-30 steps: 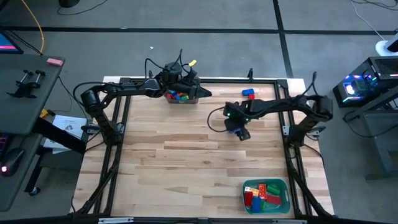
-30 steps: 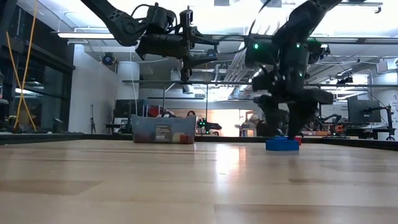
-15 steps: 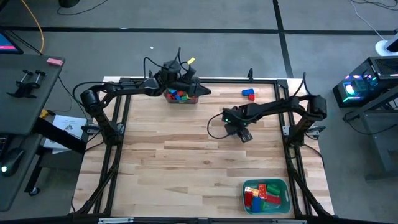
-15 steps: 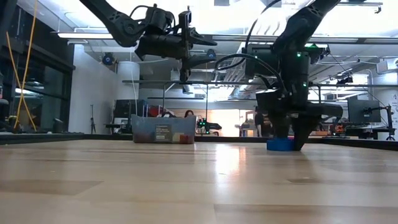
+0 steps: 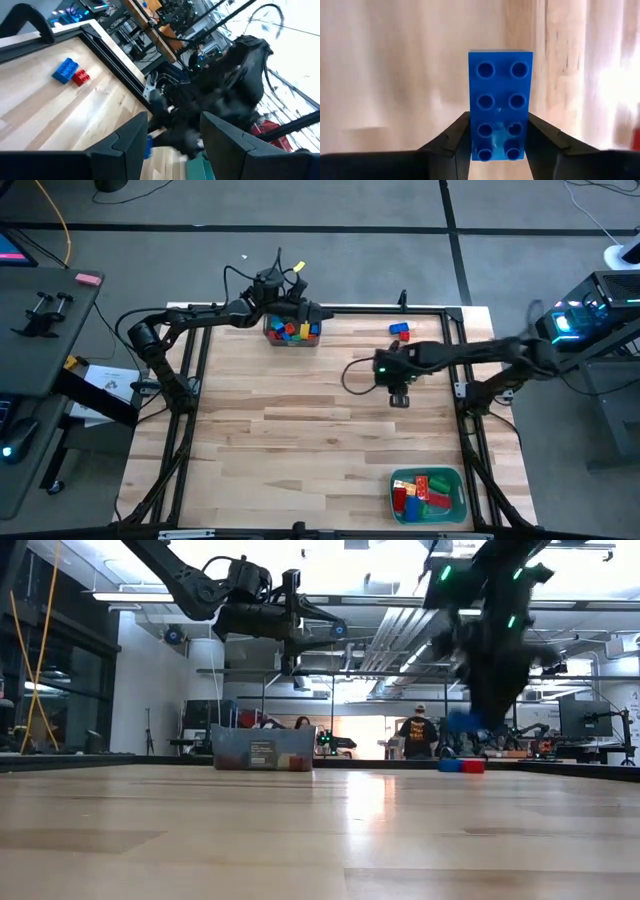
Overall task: Sort blocks by size
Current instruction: Put the blue game piece into the green bin
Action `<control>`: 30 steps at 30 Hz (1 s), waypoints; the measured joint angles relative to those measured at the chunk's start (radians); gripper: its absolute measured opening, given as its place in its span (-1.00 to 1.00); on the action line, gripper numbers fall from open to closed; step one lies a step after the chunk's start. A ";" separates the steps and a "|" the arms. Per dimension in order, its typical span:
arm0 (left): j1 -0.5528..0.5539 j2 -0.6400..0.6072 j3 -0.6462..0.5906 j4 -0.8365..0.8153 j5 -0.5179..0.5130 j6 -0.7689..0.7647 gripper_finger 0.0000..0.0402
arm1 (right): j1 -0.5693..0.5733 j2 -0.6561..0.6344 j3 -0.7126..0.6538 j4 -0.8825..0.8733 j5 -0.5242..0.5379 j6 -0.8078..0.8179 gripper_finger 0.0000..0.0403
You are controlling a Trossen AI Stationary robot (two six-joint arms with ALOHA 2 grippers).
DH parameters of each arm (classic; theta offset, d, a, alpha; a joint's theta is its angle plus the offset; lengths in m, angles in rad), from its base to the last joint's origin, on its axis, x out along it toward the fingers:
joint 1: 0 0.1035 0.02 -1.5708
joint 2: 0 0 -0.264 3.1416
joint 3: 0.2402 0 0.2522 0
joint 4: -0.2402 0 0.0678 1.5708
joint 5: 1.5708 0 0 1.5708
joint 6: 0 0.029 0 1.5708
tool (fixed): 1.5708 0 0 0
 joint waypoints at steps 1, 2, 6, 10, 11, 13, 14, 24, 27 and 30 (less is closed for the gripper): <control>0.002 0.000 0.000 0.001 0.011 0.000 -0.15 | 0.008 -0.045 0.000 -0.014 -0.022 0.049 -0.32; 0.002 0.000 0.000 0.001 0.021 0.000 -0.15 | 0.021 -0.088 0.000 -0.026 -0.048 0.105 -0.32; -0.001 0.000 0.000 0.001 0.044 0.010 -0.15 | 0.118 -0.247 0.000 -0.049 -0.184 0.351 -0.32; -0.010 0.000 0.000 0.001 0.044 0.024 -0.15 | 0.302 -0.339 0.001 -0.017 -0.256 0.651 -0.32; -0.013 0.000 0.000 0.001 0.044 0.024 -0.15 | 0.359 -0.348 0.001 0.004 -0.273 0.728 -0.32; -0.020 0.000 0.000 0.001 0.044 0.024 -0.15 | 0.481 -0.347 0.001 0.072 -0.299 0.863 -0.32; -0.023 0.000 0.000 0.001 0.044 0.024 -0.15 | 0.544 -0.339 0.001 0.109 -0.302 0.928 -0.32; -0.049 0.000 0.000 0.001 0.044 0.025 -0.15 | 0.946 -0.159 0.002 0.393 -0.305 1.347 -0.32; -0.049 0.000 0.000 0.001 0.043 0.025 -0.15 | 0.969 -0.112 0.002 0.389 -0.323 1.415 -0.21; -0.049 0.000 0.000 0.001 0.043 0.025 -0.15 | 0.967 -0.083 0.002 0.371 -0.346 1.457 0.15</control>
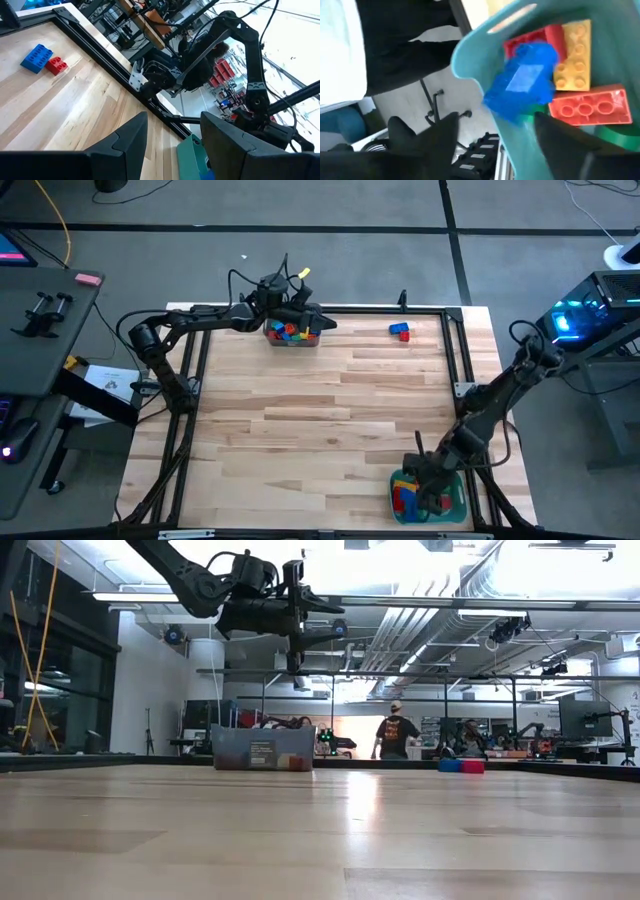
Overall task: Sort blocks by size
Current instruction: Put the blue game piece into the green bin, then put the red game piece into the black bin
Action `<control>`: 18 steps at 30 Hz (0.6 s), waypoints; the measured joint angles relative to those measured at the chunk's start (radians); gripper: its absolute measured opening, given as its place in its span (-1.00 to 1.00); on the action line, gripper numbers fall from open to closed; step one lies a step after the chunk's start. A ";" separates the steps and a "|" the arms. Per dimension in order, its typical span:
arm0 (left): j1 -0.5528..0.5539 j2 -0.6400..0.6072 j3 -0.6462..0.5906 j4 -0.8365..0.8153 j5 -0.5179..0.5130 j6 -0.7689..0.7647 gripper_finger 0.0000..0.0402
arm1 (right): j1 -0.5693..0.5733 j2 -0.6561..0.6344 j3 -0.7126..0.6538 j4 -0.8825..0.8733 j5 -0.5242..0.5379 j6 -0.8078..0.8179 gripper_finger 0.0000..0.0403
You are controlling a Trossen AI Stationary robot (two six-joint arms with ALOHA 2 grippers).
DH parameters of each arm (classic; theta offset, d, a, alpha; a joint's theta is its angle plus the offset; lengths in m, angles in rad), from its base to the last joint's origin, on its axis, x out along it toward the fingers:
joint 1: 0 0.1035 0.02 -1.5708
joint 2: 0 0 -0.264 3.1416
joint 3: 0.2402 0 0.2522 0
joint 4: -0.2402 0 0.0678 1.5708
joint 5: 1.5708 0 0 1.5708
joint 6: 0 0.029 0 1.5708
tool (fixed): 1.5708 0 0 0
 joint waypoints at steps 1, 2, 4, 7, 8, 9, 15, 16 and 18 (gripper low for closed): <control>0.000 0.000 0.000 0.000 0.000 0.000 -0.15 | -0.002 0.005 0.000 -0.005 -0.004 0.001 0.27; 0.000 0.000 0.000 0.000 0.000 0.000 -0.15 | -0.004 0.007 0.000 -0.012 -0.011 0.001 0.36; 0.000 0.000 0.000 0.000 -0.001 0.001 -0.15 | -0.016 0.007 0.000 -0.033 -0.035 0.001 0.50; 0.000 0.000 0.000 0.000 -0.001 0.000 -0.15 | -0.050 -0.017 0.000 -0.070 -0.110 0.001 0.58; 0.000 0.000 0.000 0.000 -0.001 0.000 -0.15 | -0.062 -0.037 0.000 -0.072 -0.113 -0.010 0.58; 0.000 0.000 0.000 0.000 -0.001 0.000 -0.15 | -0.074 -0.061 0.000 -0.077 -0.096 -0.026 0.58; 0.000 0.000 0.000 0.000 -0.001 0.000 -0.15 | -0.269 -0.227 0.002 -0.348 0.296 -0.107 0.56; 0.000 0.000 0.000 0.000 -0.001 0.000 -0.15 | -0.329 -0.246 0.002 -0.419 0.386 -0.123 0.56; 0.000 0.000 0.000 0.000 -0.002 0.000 -0.15 | -0.478 -0.269 0.002 -0.544 0.542 -0.148 0.56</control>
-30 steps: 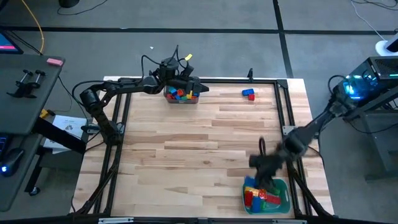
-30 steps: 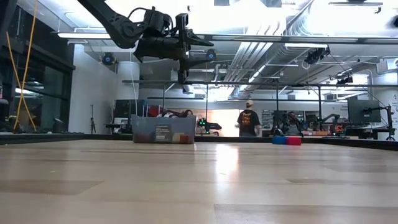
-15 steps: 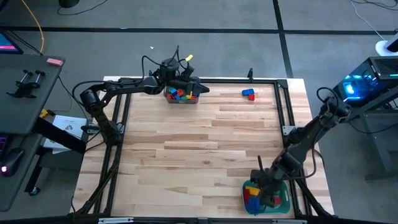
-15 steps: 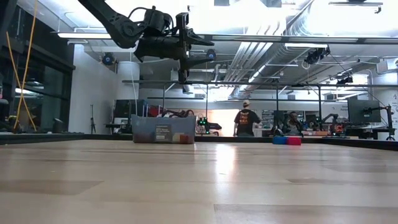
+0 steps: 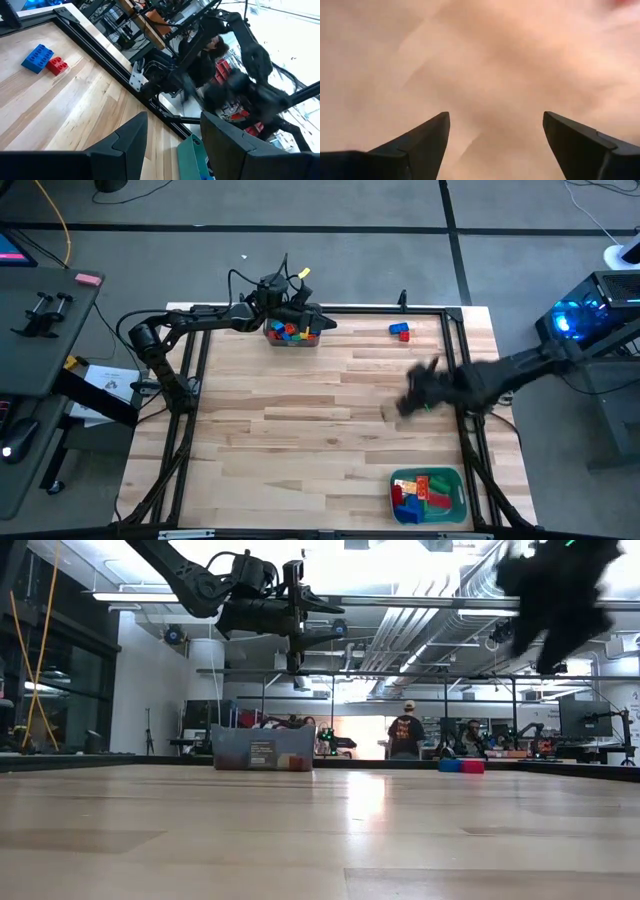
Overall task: Sort blocks by size
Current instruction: Put the red game piece into the black bin
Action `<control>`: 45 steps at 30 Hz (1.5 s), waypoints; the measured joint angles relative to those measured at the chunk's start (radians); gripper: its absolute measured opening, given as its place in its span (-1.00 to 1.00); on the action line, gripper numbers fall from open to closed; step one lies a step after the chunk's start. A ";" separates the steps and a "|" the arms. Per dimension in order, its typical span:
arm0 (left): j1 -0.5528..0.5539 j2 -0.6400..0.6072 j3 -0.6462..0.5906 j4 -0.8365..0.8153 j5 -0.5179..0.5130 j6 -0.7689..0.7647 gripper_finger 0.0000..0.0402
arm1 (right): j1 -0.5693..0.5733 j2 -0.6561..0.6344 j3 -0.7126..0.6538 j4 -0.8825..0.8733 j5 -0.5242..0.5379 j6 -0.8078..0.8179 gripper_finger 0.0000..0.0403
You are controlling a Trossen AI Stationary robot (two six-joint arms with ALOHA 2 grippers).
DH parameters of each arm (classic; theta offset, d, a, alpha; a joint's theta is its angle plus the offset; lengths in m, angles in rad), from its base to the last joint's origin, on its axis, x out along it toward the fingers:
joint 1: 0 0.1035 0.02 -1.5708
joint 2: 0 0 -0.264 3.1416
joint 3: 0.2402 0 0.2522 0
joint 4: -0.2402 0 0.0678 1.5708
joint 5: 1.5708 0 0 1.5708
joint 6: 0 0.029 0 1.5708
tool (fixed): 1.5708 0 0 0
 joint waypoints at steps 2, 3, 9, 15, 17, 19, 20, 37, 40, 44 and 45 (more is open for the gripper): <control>0.000 0.000 0.000 0.000 -0.001 -0.001 -0.15 | -0.194 -0.001 0.000 -0.071 0.114 -0.006 0.56; 0.000 0.000 0.000 0.000 -0.001 0.000 -0.15 | -0.304 0.005 0.000 -0.079 0.141 -0.012 0.56; 0.000 0.000 0.000 0.000 -0.006 -0.001 -0.15 | -0.876 0.132 0.000 0.099 0.102 -0.291 0.55; 0.000 0.000 0.000 0.000 -0.005 -0.025 -0.15 | -1.154 0.327 -0.001 0.311 -0.132 -0.421 0.54; 0.000 0.000 0.000 0.000 -0.005 -0.025 -0.15 | -1.176 0.377 -0.001 0.359 -0.159 -0.456 0.54; 0.000 0.000 0.000 0.000 -0.005 -0.024 -0.15 | -1.178 0.421 -0.001 0.394 -0.186 -0.467 0.54; 0.000 0.000 0.000 0.000 -0.005 -0.021 -0.15 | -1.174 0.441 -0.001 0.409 -0.190 -0.479 0.54; 0.000 0.000 0.000 0.000 -0.004 -0.018 -0.15 | -1.178 0.568 -0.001 0.458 -0.096 -0.622 0.53; 0.000 0.000 0.000 0.000 -0.003 -0.018 -0.15 | -1.193 0.574 -0.001 0.456 -0.118 -0.608 0.36; 0.000 0.002 -0.001 0.051 0.002 -0.056 -0.15 | -1.196 0.596 -0.001 0.456 -0.148 -0.602 -0.13; 0.001 0.002 -0.001 0.096 0.003 -0.087 -0.15 | -1.194 0.599 0.000 0.459 -0.146 -0.602 -0.26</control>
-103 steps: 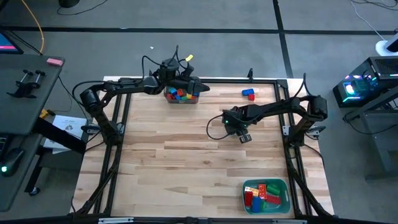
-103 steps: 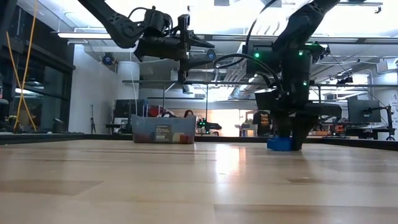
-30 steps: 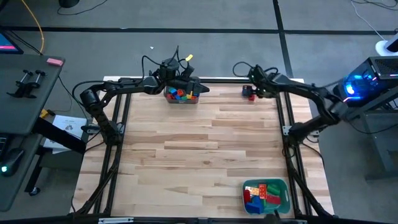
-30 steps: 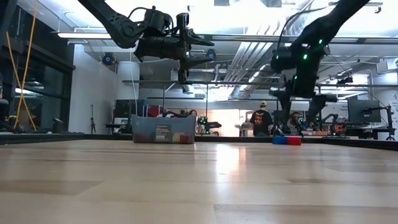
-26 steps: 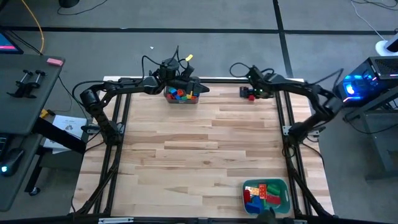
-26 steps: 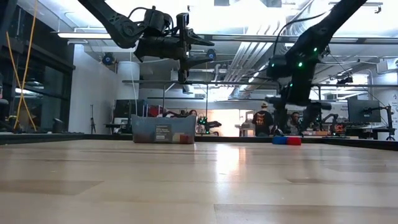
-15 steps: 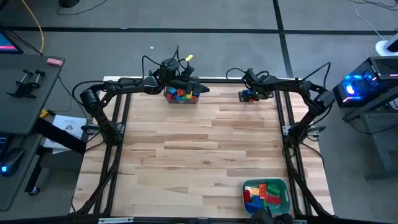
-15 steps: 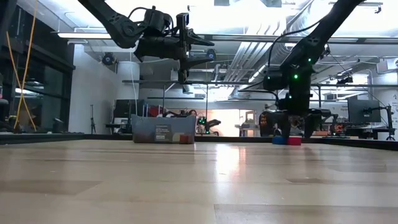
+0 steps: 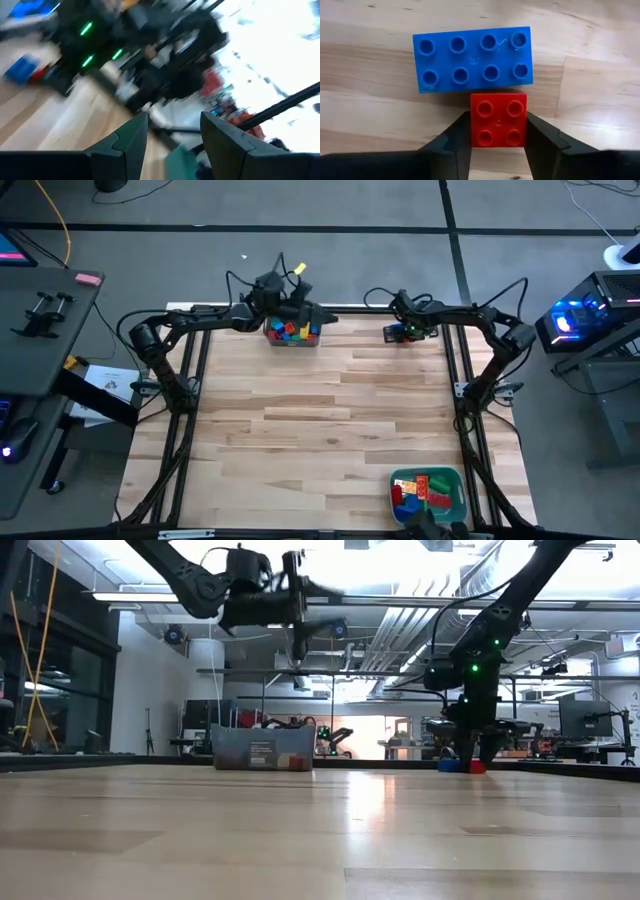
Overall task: Sort blocks by size
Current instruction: Put the red game piece into the black bin
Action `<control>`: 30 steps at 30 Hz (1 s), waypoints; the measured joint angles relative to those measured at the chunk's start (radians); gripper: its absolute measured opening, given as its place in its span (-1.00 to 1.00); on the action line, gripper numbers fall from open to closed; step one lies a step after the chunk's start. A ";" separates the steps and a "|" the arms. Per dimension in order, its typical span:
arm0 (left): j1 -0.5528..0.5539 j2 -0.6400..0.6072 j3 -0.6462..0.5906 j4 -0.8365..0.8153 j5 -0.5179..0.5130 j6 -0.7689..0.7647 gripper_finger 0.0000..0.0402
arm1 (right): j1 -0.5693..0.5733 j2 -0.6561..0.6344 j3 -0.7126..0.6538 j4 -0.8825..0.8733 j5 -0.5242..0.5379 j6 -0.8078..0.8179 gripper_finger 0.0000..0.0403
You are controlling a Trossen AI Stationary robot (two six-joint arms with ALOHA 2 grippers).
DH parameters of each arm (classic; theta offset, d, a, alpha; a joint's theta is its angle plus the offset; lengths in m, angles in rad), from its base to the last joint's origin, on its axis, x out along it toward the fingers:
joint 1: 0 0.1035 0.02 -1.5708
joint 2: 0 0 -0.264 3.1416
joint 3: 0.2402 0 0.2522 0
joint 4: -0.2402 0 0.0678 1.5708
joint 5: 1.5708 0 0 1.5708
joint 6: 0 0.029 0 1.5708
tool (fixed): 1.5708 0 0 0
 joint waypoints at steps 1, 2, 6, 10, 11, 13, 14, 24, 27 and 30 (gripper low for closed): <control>0.003 0.000 0.000 0.061 0.000 -0.031 -0.15 | 0.004 0.000 0.000 -0.001 0.006 -0.001 -0.34; 0.006 0.000 0.000 0.138 0.003 -0.062 -0.15 | 0.006 0.000 0.000 -0.001 0.009 -0.003 -0.33; 0.035 0.000 0.000 0.484 0.003 -0.221 -0.15 | 0.009 -0.008 0.000 -0.001 -0.016 -0.023 -0.32; 0.075 -0.012 0.000 0.825 0.003 -0.431 -0.15 | 0.051 -0.076 -0.003 -0.011 -0.056 -0.038 -0.32; 0.084 -0.018 0.000 0.894 0.003 -0.466 -0.15 | 0.068 -0.103 -0.003 -0.008 -0.056 -0.037 -0.32; 0.103 -0.033 0.000 0.998 0.003 -0.520 -0.15 | 0.116 -0.164 -0.003 0.021 -0.062 -0.009 -0.32; 0.109 -0.041 0.000 1.022 0.003 -0.534 -0.15 | 0.144 -0.193 -0.003 0.063 -0.072 0.007 -0.32; 0.079 -0.066 0.001 0.842 -0.005 -0.448 -0.15 | 0.370 -0.122 0.011 0.755 -0.162 0.254 -0.32; 0.053 -0.064 0.001 0.753 -0.005 -0.419 -0.15 | 0.395 -0.008 0.093 0.767 -0.212 0.265 -0.32; 0.027 -0.064 0.001 0.721 -0.005 -0.398 -0.15 | 0.412 0.101 0.209 0.774 -0.256 0.230 -0.32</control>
